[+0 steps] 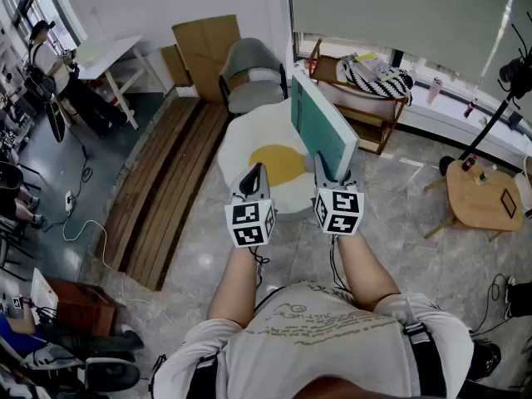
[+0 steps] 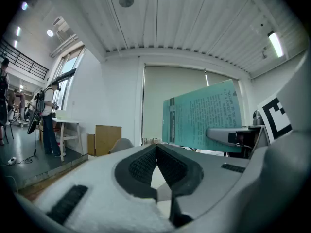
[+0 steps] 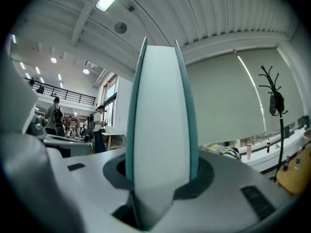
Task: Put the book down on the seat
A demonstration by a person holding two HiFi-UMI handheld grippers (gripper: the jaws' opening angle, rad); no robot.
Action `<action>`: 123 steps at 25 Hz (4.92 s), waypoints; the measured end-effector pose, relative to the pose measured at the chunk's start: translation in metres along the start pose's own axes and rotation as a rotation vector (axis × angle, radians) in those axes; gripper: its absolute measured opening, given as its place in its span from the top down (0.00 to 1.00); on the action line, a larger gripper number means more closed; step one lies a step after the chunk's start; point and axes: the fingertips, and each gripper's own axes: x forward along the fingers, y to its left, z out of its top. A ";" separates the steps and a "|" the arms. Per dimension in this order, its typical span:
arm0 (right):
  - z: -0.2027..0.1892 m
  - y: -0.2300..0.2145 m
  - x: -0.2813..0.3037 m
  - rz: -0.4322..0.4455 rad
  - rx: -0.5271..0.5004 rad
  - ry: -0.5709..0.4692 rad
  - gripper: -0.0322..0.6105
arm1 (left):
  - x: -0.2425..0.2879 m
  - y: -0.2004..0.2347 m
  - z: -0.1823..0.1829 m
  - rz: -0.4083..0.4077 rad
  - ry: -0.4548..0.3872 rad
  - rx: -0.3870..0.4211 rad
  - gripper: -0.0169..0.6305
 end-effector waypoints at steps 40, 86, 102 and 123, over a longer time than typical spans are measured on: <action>-0.016 0.141 0.030 0.023 0.002 -0.008 0.69 | -0.040 0.124 -0.007 -0.014 -0.019 0.020 0.95; -0.078 -0.018 0.345 0.127 0.111 0.163 0.69 | 0.301 0.135 -0.040 0.035 0.176 0.028 0.95; -0.138 -0.048 0.395 0.078 0.141 0.317 0.69 | 0.366 0.142 -0.082 -0.038 0.287 0.015 0.95; -0.338 -0.043 0.374 -0.039 0.231 0.741 0.69 | 0.393 0.163 -0.246 -0.185 0.572 -0.132 0.95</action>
